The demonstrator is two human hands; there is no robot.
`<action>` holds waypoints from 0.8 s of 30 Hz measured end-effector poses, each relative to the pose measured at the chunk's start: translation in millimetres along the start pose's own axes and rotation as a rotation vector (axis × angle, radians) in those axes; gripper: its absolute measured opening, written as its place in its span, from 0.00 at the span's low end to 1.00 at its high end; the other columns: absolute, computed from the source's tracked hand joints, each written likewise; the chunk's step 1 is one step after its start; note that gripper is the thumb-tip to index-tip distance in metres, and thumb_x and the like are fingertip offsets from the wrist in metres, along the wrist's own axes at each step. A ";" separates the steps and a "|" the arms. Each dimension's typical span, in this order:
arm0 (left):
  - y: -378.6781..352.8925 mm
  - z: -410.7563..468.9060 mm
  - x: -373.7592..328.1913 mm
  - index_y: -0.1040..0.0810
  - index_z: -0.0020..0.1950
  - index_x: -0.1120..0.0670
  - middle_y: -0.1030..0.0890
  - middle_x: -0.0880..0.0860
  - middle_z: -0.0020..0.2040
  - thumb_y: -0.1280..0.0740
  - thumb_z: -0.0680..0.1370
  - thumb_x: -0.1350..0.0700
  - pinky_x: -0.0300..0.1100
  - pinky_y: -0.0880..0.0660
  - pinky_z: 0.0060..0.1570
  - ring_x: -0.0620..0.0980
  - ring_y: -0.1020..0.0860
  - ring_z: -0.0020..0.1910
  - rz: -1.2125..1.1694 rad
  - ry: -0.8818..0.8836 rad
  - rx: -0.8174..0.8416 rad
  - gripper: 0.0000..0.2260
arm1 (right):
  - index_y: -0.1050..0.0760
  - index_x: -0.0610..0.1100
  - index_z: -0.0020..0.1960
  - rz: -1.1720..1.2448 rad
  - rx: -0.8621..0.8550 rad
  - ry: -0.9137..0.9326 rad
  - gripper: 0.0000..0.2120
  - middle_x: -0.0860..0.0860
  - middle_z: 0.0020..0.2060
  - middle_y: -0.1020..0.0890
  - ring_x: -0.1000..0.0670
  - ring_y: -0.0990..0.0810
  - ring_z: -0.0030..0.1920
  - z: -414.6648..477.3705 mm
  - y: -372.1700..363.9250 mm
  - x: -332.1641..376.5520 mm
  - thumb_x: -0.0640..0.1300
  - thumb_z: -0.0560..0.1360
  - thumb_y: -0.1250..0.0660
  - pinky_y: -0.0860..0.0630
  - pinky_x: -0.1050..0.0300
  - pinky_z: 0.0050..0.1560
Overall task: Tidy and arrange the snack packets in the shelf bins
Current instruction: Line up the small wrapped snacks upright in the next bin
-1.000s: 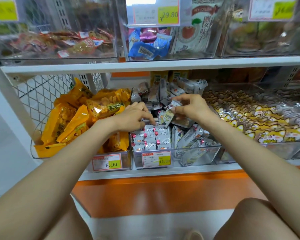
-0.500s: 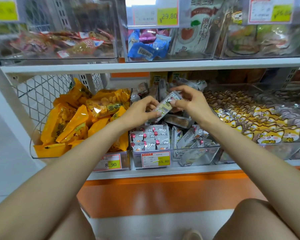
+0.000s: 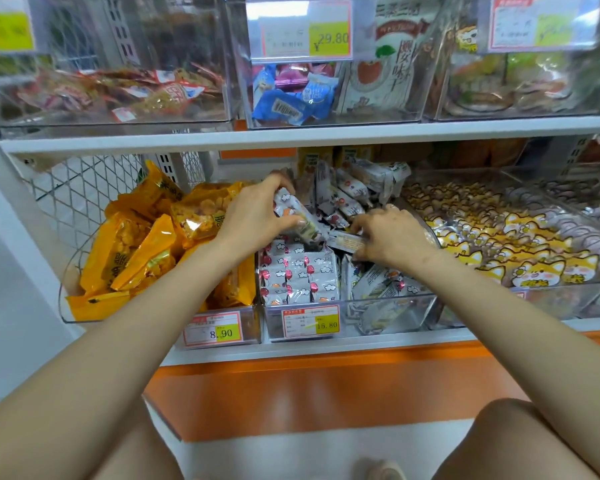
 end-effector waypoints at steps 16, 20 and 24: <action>-33.2 21.7 -20.6 0.25 0.57 0.58 0.22 0.58 0.56 0.28 0.73 0.55 0.44 0.31 0.52 0.56 0.26 0.56 0.182 -0.175 0.441 0.15 | 0.19 0.57 0.50 0.047 -0.032 -0.050 0.10 0.49 0.54 0.20 0.44 0.30 0.60 -19.3 40.9 -28.4 0.45 0.71 0.30 0.33 0.53 0.58; -47.1 22.0 -15.5 0.25 0.60 0.61 0.22 0.60 0.57 0.28 0.73 0.54 0.46 0.29 0.56 0.57 0.26 0.58 0.213 -0.102 0.582 0.19 | 0.18 0.56 0.50 0.043 0.042 -0.036 0.08 0.49 0.53 0.19 0.44 0.30 0.60 -17.9 36.1 -28.8 0.52 0.71 0.30 0.33 0.52 0.60; -52.2 23.0 -7.9 0.24 0.59 0.60 0.21 0.59 0.56 0.29 0.74 0.54 0.46 0.29 0.56 0.57 0.25 0.58 0.228 -0.095 0.634 0.16 | 0.18 0.50 0.49 0.030 0.017 0.024 0.09 0.46 0.50 0.19 0.45 0.28 0.58 -14.9 33.5 -18.3 0.50 0.70 0.28 0.33 0.54 0.56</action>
Point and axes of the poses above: each hand's wrist, its own z-axis towards the middle knuckle, its own y-axis out of the back of the hand, x = y × z, the point moved 3 cm from there along z, towards the middle knuckle
